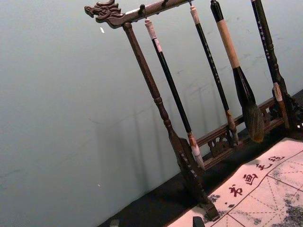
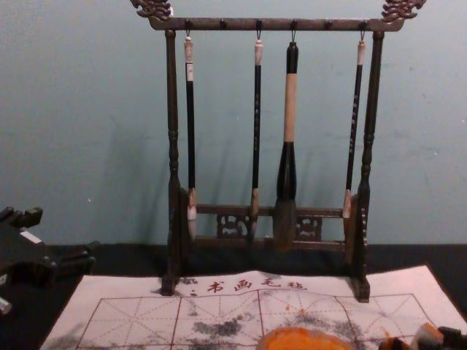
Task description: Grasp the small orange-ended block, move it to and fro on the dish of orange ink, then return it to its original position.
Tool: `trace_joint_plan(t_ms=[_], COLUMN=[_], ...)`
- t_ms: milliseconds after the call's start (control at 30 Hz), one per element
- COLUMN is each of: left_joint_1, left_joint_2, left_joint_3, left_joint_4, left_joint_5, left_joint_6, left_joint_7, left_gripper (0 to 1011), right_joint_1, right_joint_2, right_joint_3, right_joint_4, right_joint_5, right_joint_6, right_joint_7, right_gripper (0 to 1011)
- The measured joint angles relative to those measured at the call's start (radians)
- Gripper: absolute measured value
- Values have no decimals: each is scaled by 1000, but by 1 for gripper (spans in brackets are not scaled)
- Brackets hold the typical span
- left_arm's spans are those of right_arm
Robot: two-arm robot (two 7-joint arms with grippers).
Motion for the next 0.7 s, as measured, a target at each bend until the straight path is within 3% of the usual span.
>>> trace_joint_plan(t_ms=[300, 700], left_joint_1=[0, 0], left_joint_2=[0, 0], left_joint_3=[0, 0], left_joint_4=[0, 0], left_joint_5=[0, 0], left_joint_6=[0, 0], left_joint_7=[0, 0], left_gripper=[1001, 1001], right_joint_1=[0, 0], right_joint_2=[0, 0], right_joint_3=[0, 0], right_joint_4=[0, 0], right_joint_5=[0, 0], right_joint_6=[0, 0], right_joint_7=[0, 0], right_gripper=[97, 57])
